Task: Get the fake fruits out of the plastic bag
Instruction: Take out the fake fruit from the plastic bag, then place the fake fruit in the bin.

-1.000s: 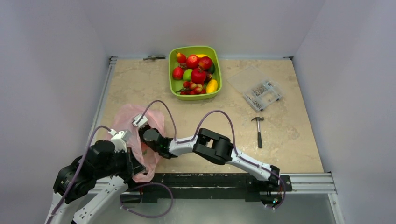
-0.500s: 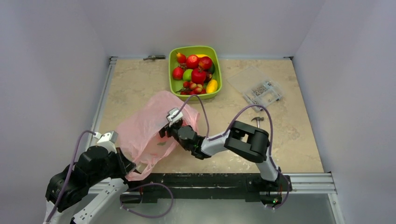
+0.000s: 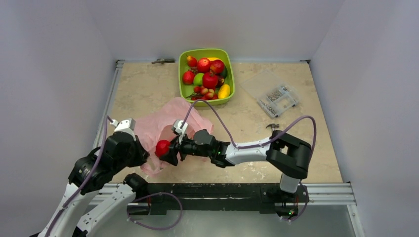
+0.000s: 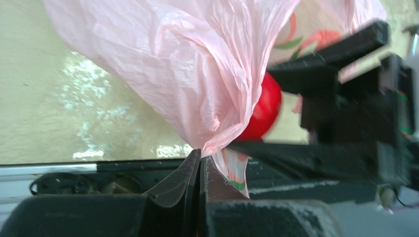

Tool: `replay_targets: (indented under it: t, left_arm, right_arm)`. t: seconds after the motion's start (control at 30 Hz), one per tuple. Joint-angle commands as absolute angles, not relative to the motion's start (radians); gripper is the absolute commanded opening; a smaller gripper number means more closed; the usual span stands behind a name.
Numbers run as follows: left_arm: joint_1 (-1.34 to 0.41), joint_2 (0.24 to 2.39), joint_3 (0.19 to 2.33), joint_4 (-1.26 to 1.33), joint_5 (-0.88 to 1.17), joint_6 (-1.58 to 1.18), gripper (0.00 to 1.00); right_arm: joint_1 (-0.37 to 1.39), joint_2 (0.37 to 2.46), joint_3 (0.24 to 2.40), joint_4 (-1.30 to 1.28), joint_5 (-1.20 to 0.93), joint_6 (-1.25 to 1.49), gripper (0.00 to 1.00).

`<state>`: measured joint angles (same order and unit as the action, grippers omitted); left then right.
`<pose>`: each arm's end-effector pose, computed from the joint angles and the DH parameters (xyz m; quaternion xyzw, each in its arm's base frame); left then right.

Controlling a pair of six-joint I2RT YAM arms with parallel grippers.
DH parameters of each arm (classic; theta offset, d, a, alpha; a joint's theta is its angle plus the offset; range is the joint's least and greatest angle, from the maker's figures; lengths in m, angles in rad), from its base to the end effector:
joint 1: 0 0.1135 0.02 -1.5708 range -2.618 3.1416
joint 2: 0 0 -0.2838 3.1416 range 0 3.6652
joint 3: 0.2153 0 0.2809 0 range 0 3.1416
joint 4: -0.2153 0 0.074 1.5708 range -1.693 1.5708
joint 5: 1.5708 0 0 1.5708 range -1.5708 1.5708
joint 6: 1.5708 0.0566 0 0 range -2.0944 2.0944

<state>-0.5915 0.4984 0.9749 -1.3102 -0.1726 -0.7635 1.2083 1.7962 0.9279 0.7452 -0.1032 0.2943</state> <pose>0.0671 -0.0333 0.3323 -0.1108 0.9233 -0.1623 0.3301 0.1491 0.4096 0.2035 -0.3608 0.6564 0.4797 0.4570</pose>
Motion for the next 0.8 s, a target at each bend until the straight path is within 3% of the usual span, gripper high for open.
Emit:
replay_targets:
  t: [0.0, 0.2, 0.4, 0.53, 0.77]
  left_arm:
    - [-0.596, 0.523, 1.008, -1.250, -0.353, -0.706, 0.00]
    - [-0.596, 0.589, 1.040, -1.248, -0.434, -0.632, 0.00]
    - [-0.594, 0.696, 1.107, -1.274, -0.664, -0.604, 0.00]
    - [-0.581, 0.741, 1.117, -1.148, -0.831, -0.490, 0.00]
    - [-0.321, 0.825, 1.130, -0.988, -0.795, -0.281, 0.00]
  right_arm:
    - [1.213, 1.660, 0.951, 0.652, -0.259, 0.393, 0.00]
    - [1.213, 1.491, 0.937, 0.507, -0.096, 0.408, 0.00]
    - [1.207, 1.363, 0.942, 0.368, 0.086, 0.380, 0.00]
    - [1.157, 1.333, 0.950, 0.311, 0.124, 0.409, 0.00]
    - [0.949, 1.379, 1.017, 0.156, 0.137, 0.472, 0.00]
